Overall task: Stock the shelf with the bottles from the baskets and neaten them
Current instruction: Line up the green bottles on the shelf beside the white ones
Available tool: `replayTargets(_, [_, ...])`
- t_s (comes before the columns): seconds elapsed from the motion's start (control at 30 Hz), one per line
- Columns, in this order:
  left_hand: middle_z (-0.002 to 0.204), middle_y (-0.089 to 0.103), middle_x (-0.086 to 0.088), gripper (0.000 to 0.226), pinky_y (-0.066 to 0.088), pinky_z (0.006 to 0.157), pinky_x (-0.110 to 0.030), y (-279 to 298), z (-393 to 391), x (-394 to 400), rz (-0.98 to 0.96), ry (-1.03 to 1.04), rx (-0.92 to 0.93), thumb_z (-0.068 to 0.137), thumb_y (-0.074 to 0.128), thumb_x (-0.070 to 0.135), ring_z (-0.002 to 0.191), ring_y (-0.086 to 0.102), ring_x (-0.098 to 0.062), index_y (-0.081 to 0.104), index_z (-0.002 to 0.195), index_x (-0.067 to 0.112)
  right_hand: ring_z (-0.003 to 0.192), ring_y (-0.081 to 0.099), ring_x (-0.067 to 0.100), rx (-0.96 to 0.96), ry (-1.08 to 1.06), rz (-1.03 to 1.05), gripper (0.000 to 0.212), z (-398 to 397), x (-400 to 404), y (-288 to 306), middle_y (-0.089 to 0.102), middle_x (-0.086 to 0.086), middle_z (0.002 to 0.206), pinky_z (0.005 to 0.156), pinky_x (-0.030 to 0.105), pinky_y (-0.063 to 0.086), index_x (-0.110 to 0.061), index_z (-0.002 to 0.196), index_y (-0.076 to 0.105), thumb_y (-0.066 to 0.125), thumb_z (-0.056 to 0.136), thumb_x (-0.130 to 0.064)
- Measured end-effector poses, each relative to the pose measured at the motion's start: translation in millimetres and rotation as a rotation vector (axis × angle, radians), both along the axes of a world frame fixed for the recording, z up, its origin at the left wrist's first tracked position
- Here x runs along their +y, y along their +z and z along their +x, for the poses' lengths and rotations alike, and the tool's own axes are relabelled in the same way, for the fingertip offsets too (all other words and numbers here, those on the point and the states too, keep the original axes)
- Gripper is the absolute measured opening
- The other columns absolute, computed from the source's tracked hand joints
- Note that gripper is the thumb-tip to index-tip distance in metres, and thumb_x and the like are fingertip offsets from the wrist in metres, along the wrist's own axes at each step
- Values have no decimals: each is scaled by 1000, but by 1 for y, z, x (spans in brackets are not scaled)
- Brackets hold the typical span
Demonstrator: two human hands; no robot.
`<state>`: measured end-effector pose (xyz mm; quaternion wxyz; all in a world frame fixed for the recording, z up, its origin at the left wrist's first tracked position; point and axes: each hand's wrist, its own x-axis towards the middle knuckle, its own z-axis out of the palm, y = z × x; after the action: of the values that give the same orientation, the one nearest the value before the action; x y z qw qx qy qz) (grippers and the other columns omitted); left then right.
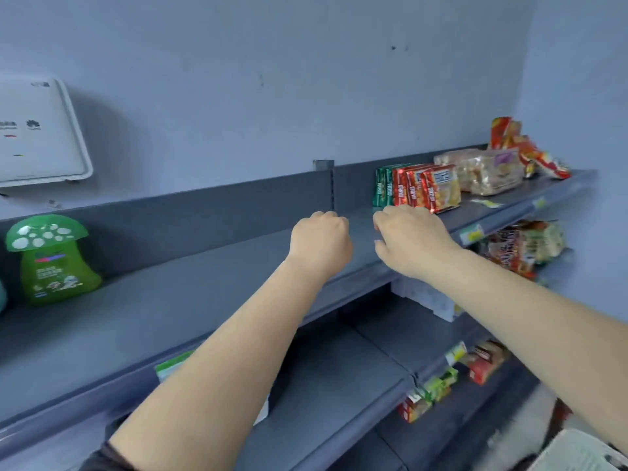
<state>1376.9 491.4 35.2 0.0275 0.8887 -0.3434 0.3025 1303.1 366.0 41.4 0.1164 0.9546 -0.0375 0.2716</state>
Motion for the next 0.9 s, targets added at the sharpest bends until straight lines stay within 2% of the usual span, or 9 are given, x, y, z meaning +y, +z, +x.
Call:
replayTargets(0.13, [107,60,-8,21,33,67,-31,-26,-44,-97,70,-193,14,92,43,15,101,54,-27,60,102,8,108,52,27,59,-170,-13,21,-61,-82,-29,56,7,112,85,36,39,-10,108,52,46,93,-24])
replayTargets(0.3, [110,62,-12,23,38,67,-33,-79,-98,-200,189,-383,77,92,44,17,104,56,-30,61,104,7,108,52,27,160,-336,27,21,-130,-164,-84,56,8,113,81,35,40,-10,107,52,45,93,-24])
replayTargets(0.47, [104,64,-12,20,39,62,-32,-129,-141,-274,308,-542,191,91,45,16,97,61,-32,61,99,7,106,54,28,250,-466,127,22,-183,-224,-139,59,10,113,80,35,40,-8,107,54,48,90,-21])
replayTargets(0.67, [109,61,-12,24,45,72,-35,-189,-164,-349,398,-701,255,92,44,18,103,58,-31,61,104,6,104,54,28,313,-582,254,22,-219,-281,-202,59,8,110,75,33,36,-9,105,56,48,88,-21])
replayTargets(0.8, [106,61,-11,23,42,69,-32,-237,-166,-396,440,-750,407,91,45,19,99,59,-30,61,102,7,101,56,27,341,-654,438,19,-229,-319,-246,59,8,105,74,31,38,-9,103,56,48,88,-17])
replayTargets(0.9, [106,61,-7,21,44,71,-32,-278,-162,-430,447,-744,620,89,48,20,100,59,-28,61,102,11,100,55,27,344,-757,705,21,-232,-351,-287,58,8,106,78,35,44,-8,104,55,52,87,-19])
